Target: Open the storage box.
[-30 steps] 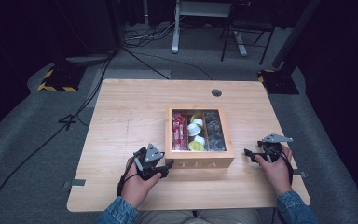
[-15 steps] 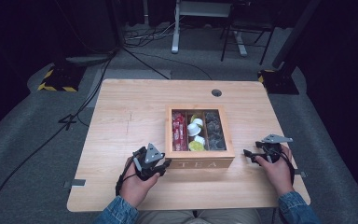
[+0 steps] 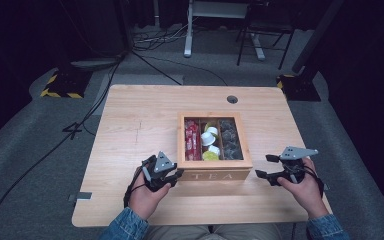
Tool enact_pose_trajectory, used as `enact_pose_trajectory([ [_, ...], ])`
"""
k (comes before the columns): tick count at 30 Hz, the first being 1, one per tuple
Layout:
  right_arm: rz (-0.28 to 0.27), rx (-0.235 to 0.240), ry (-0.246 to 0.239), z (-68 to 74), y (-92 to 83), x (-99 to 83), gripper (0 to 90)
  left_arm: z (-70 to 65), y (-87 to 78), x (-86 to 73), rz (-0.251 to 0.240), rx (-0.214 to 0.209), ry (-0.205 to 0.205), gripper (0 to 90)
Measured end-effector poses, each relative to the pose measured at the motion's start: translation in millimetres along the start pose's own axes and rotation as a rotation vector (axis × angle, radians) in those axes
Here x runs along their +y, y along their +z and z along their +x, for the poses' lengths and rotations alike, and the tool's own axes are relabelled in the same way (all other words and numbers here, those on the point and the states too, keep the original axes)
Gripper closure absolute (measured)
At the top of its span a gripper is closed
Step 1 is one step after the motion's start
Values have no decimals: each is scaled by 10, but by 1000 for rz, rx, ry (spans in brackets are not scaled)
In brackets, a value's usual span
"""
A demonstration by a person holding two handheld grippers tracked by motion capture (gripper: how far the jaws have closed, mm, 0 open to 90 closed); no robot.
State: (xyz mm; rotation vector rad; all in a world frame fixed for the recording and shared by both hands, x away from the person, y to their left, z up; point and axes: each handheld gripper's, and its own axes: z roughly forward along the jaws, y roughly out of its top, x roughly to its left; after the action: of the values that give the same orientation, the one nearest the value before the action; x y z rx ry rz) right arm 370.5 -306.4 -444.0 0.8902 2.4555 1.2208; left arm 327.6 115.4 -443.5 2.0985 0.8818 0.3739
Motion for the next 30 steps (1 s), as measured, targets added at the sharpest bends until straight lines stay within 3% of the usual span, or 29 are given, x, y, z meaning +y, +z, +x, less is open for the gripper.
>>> enact_pose_trajectory([
  [2, -15, 19, -48, 133, 52, 76, 306, 0, 1, 2, -3, 1, 0, 682],
  [5, -28, 30, -55, 189, 96, 109, 433, 1, 1, 2, -3, 1, 0, 682],
  [12, -24, 10, -101, 277, 176, 156, 528, 1, 0, 3, -3, 0, -1, 682],
  [20, -37, 2, -86, 287, 164, 167, 546, -2, -3, 14, -15, 7, 3, 683],
  [26, -72, -38, -91, 281, 155, 181, 417, -19, -35, 52, -34, 34, 22, 682],
  [30, -102, -55, -93, 270, 131, 208, 384, -11, -62, 83, -58, 39, 22, 682],
])
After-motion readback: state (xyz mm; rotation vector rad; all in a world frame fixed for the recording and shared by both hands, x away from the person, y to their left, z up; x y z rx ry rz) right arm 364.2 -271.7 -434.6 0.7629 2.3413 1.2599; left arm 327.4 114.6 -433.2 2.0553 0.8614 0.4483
